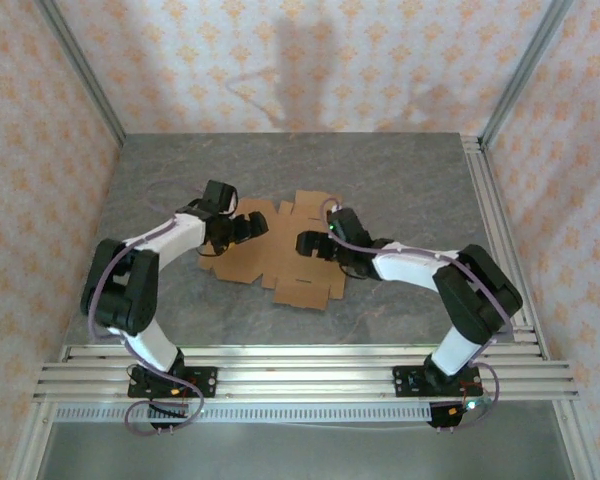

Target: Fold the paper box

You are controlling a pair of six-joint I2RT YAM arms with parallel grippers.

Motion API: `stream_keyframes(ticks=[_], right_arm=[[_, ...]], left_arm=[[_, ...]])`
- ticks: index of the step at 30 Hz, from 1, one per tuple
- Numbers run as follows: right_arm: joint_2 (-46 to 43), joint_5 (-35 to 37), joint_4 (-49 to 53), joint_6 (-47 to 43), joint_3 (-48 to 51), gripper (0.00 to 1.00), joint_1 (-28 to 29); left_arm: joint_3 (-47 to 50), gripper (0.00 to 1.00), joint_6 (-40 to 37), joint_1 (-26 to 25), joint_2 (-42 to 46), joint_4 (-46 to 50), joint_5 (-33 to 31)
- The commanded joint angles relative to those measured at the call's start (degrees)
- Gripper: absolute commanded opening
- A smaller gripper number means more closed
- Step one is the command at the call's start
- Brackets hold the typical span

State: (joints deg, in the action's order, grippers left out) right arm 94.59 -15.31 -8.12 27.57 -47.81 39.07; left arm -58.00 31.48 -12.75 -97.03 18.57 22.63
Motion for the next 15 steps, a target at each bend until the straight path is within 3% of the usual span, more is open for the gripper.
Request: stream_keyframes(ticks=[1,5,9,15], right_arm=[[2.43,0.64,-6.19,6.17,2.81,0.96,0.44],[3.75,4.29,-4.55,4.63,3.39,0.96,-0.99],[5.94,2.92,-1.75,1.38,1.48,0.96,-5.19],[3.06,1.98,1.62,-4.81,-1.93,0.98,-8.09]], left_arm=[[1.67,0.97,-1.16,-0.25,-0.49,-0.06,3.29],[7.82,0.97,3.31,-1.17,2.45,-2.50,3.21],[12.79,0.98,6.62,-5.00,5.42,-4.17,2.32],[15.73,0.98,10.46,-9.21,11.84,-5.40,-3.74]])
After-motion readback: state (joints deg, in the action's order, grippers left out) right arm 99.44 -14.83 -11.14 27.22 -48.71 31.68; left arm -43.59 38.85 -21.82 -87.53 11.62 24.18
